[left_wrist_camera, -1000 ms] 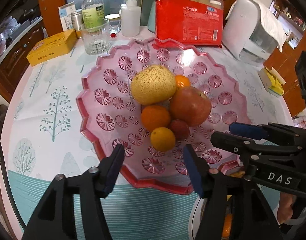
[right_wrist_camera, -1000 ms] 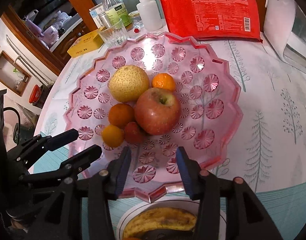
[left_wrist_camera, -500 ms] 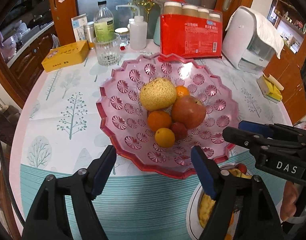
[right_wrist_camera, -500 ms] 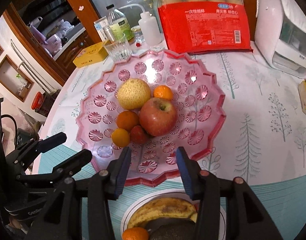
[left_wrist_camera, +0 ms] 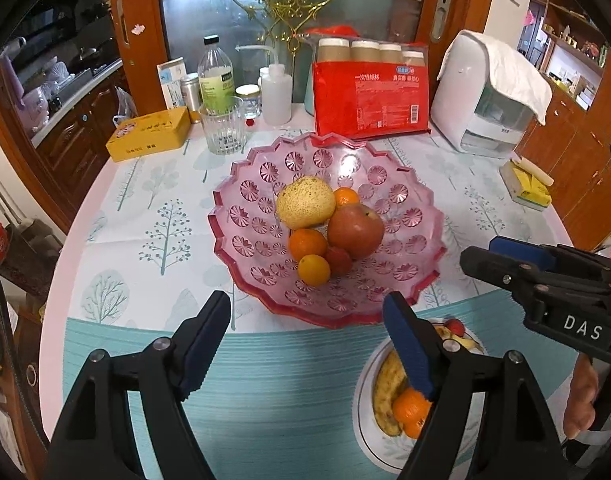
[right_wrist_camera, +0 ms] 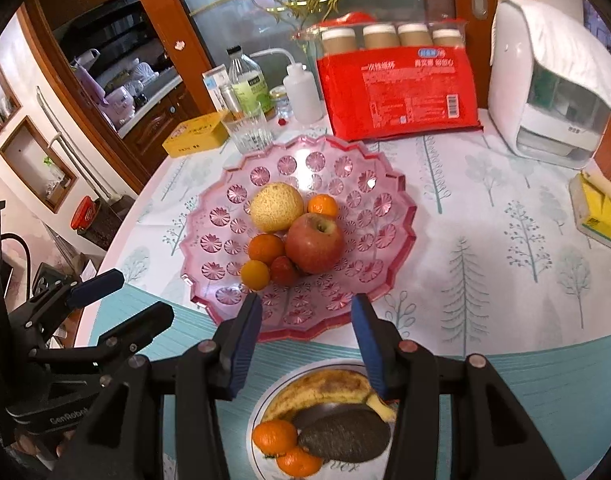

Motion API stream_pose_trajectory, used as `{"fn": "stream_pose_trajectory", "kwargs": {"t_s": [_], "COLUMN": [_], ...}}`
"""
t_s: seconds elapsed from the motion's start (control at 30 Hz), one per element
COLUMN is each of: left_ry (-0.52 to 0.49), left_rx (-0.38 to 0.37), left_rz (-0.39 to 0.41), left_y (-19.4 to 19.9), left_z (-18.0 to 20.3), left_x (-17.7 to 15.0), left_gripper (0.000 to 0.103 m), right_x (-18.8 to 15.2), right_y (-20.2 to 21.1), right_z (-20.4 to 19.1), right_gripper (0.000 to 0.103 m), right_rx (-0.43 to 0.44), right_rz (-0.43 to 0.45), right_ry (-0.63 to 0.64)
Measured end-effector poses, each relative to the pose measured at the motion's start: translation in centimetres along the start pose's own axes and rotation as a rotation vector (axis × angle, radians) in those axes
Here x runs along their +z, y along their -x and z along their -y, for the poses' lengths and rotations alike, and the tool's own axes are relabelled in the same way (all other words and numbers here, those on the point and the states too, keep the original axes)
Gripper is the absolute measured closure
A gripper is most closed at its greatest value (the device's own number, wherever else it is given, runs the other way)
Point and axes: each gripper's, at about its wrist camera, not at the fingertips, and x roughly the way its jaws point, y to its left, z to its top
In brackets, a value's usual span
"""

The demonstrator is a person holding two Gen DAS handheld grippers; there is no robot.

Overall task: Organize fruits
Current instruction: 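Move both tools back over the white fruit plate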

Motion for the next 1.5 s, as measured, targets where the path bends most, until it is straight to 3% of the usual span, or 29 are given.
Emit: {"fn": "stream_pose_trajectory", "kwargs": {"t_s": [0.4, 0.8, 1.27, 1.5], "left_ry": [0.019, 0.026, 0.034, 0.121], "left_rx": [0.008, 0.015, 0.024, 0.001], "left_rz": [0.060, 0.055, -0.096, -0.116], "left_y": [5.3, 7.0, 2.1, -1.2], "left_z": [2.4, 5.9, 9.3, 9.7], "left_x": [-2.1, -6.1, -15.1, -18.9], "left_gripper": [0.022, 0.022, 0.022, 0.022], "right_x": [-2.6, -6.8, -13.2, -14.8], "right_y": [6.4, 9.2, 5.8, 4.2], "right_z": [1.5, 3.9, 6.3, 6.6], "right_gripper": [0.056, 0.056, 0.056, 0.056], "right_rx": [-0.023, -0.039, -0.060, -0.057], "right_rz": [0.076, 0.077, -0.032, -0.065], "right_ry": [0.008, 0.015, 0.002, -0.001]}}
